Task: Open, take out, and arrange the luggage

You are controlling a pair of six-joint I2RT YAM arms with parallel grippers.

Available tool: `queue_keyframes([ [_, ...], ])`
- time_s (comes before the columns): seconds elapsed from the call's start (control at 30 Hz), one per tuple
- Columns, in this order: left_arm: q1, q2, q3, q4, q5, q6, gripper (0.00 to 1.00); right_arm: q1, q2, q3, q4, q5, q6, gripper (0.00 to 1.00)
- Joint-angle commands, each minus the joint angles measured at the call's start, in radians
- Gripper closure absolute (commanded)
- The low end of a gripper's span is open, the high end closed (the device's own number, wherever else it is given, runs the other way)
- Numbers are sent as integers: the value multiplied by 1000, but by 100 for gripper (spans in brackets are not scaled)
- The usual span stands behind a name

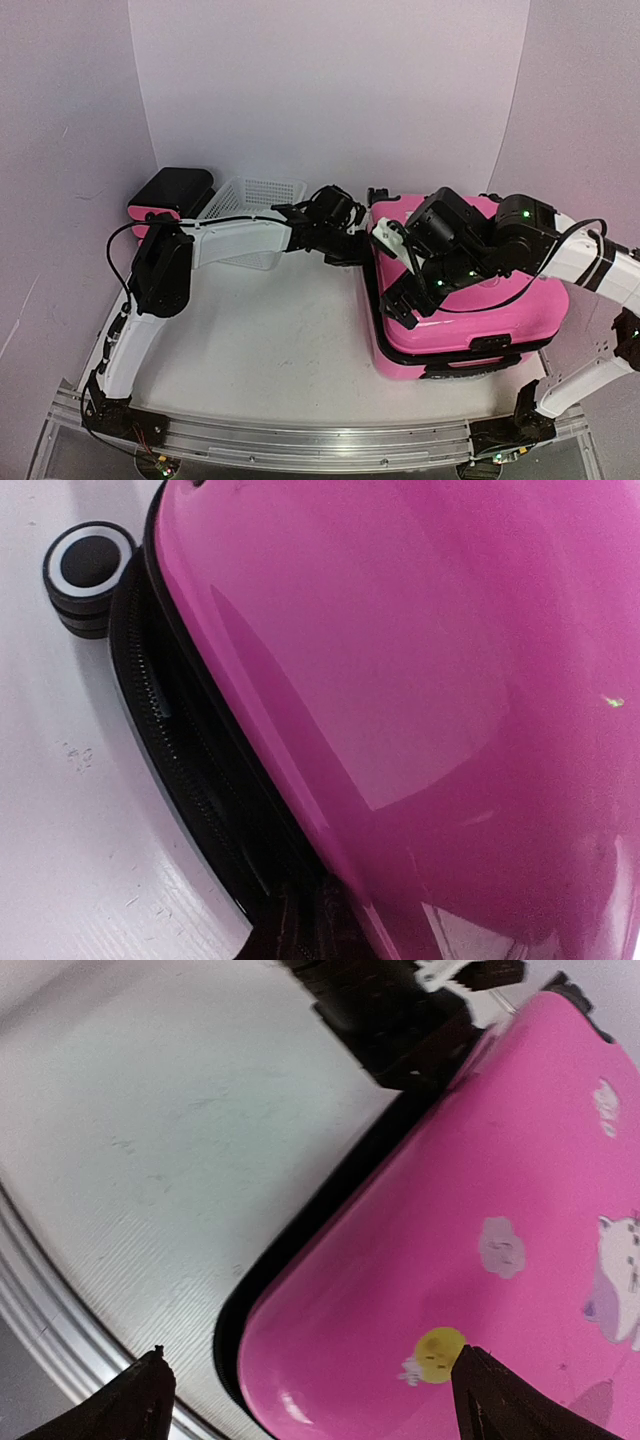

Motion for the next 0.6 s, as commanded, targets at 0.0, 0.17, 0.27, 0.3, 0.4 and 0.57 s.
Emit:
queue_keyframes([
  [0.0, -13, -6, -21, 248, 329, 27, 87, 1, -3, -6, 4, -297, -68, 2],
  [0.17, -1, -50, -49, 369, 505, 32, 78, 4, 52, -24, -61, -273, -71, 14],
  [0.27, 6, -72, -88, 427, 536, 21, 75, 7, 51, -17, -93, -183, -72, 16],
  [0.3, 11, -78, -100, 445, 537, 16, 75, 8, 49, -10, -96, -201, -76, 16],
  [0.4, 30, -88, -137, 454, 531, -19, 75, 9, 48, -2, -89, -295, -65, 27],
  [0.57, 41, -184, -295, 452, 402, 44, 62, 9, 39, -61, -111, -143, -2, 44],
])
